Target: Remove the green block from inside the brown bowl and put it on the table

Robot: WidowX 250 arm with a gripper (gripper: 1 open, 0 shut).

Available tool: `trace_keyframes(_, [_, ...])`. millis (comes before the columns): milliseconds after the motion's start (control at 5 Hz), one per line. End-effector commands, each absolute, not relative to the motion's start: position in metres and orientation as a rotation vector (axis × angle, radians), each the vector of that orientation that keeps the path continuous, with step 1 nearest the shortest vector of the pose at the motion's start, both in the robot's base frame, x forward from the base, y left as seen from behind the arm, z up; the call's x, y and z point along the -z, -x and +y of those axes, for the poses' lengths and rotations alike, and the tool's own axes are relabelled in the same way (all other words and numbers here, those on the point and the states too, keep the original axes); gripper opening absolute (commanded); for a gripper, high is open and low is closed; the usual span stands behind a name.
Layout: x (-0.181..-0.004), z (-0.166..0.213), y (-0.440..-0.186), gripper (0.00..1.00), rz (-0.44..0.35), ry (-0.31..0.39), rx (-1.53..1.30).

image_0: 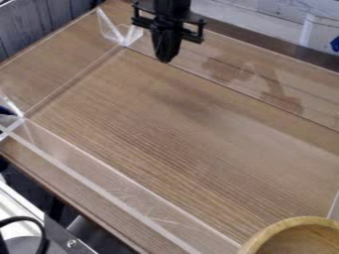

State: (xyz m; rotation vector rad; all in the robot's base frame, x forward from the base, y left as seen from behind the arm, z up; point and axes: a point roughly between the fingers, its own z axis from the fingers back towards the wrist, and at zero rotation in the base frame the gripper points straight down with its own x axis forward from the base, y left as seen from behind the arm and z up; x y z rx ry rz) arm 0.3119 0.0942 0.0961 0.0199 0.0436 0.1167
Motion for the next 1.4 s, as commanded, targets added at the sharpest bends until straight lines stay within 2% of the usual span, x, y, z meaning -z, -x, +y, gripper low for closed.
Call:
trace_keyframes(0, [-0.109,0.105,-0.317,0.0,-0.018,-0.045,-0.122])
trace_keyframes(600, [-0.082,0.119,-0.319,0.0,0.012,-0.054,-0.132])
trace_keyframes(1000, [-0.049,0.124,-0.32,0.0,0.05,-0.06,-0.141])
trace_keyframes(1200, [-0.044,0.125,-0.321,0.0,0.055,-0.062,-0.146])
